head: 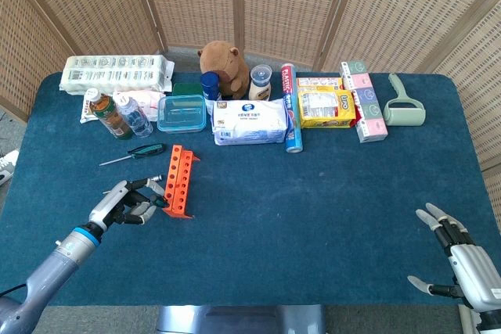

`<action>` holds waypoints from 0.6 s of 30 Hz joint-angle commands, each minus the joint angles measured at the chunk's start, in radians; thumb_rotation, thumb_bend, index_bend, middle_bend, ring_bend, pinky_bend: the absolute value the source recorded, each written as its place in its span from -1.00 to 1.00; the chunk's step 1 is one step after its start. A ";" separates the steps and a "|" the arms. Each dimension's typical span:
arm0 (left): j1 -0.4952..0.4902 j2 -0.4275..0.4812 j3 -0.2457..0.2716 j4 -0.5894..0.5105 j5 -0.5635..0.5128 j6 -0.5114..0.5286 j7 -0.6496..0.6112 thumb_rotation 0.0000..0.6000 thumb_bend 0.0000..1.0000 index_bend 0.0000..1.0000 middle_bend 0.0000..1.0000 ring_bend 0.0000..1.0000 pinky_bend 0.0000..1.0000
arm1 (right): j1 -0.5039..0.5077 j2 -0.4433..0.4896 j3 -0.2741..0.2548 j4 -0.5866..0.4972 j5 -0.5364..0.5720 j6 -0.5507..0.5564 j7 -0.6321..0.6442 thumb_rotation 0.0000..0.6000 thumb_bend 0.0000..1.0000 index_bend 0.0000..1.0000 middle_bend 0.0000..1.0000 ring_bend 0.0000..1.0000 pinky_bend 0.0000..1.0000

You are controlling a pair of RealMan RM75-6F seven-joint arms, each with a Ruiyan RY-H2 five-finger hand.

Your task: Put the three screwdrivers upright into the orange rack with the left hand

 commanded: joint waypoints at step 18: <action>0.028 0.008 -0.021 -0.003 0.001 0.018 0.009 1.00 -0.51 -0.41 0.83 0.77 0.84 | -0.001 0.001 -0.001 -0.003 0.000 -0.001 -0.003 1.00 -1.00 -0.86 -1.00 -0.94 -0.92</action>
